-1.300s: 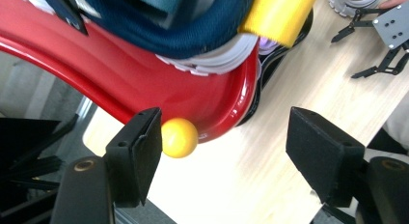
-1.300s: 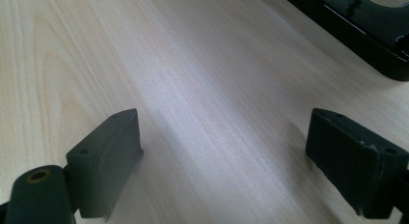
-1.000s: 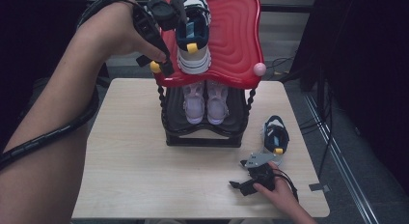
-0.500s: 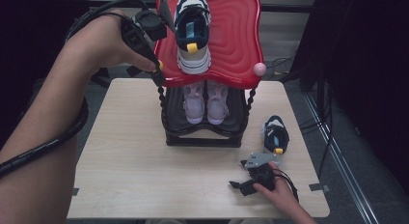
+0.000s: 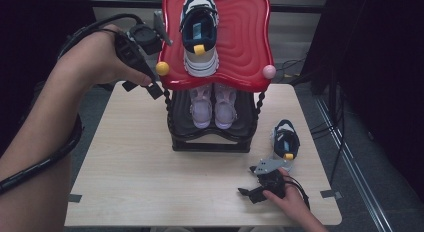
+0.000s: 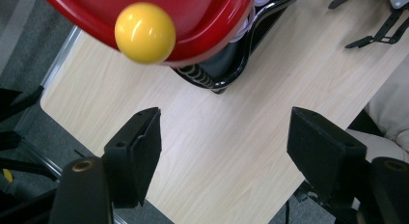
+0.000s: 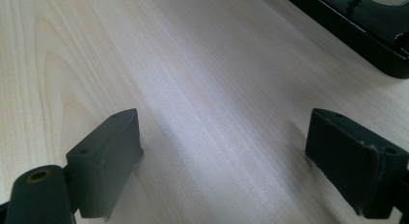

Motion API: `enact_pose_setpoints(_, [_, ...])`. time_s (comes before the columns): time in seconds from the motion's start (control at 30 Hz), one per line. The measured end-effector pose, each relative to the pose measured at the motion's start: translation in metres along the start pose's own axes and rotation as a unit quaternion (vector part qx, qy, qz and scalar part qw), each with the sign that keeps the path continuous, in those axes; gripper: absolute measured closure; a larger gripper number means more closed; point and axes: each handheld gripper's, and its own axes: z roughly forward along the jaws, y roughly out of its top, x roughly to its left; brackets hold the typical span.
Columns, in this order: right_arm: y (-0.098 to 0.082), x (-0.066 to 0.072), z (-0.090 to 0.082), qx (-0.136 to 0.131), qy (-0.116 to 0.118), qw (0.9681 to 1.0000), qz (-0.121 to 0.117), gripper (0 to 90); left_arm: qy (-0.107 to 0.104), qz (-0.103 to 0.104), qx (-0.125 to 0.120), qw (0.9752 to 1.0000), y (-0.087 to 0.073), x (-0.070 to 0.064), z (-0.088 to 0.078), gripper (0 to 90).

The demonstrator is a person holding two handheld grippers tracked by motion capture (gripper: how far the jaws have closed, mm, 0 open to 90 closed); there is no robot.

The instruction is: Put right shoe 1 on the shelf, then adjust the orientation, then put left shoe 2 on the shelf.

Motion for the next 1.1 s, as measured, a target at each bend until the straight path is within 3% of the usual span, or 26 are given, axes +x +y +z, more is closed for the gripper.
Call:
enact_pose_setpoints(0.2, [0.0,0.0,0.0,0.0,0.0,1.0,0.001,11.7,-0.008,-0.009,-0.008,0.9999,-0.011,0.003,0.007,28.1])
enact_pose_setpoints(1.1, [0.0,0.0,-0.001,0.002,0.0,1.0,0.001,11.7,-0.036,-0.028,0.016,0.9988,-0.055,0.004,0.062,27.8])
